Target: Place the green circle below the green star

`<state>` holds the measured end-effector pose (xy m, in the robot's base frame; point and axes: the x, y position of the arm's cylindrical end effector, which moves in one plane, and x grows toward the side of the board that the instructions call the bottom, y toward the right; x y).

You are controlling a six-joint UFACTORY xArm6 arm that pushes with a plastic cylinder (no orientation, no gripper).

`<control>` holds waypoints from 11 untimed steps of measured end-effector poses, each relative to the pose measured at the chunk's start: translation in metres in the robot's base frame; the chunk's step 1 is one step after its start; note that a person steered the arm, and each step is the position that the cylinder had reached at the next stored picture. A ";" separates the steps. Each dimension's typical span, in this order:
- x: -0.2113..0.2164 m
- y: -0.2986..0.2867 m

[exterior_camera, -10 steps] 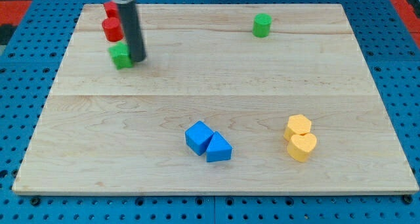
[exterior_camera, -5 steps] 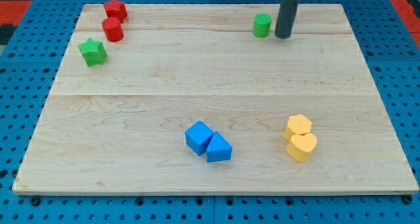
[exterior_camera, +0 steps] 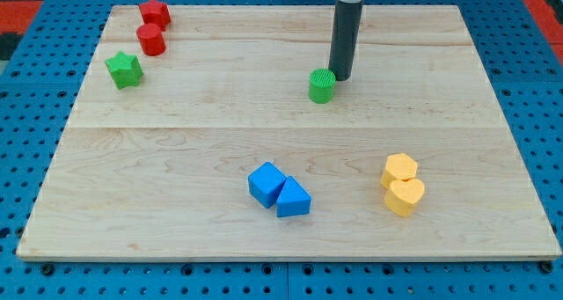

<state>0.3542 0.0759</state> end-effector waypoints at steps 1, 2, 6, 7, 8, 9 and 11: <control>0.029 -0.051; 0.038 -0.038; 0.063 -0.216; 0.085 -0.192; 0.095 -0.248; 0.065 -0.311; 0.077 -0.250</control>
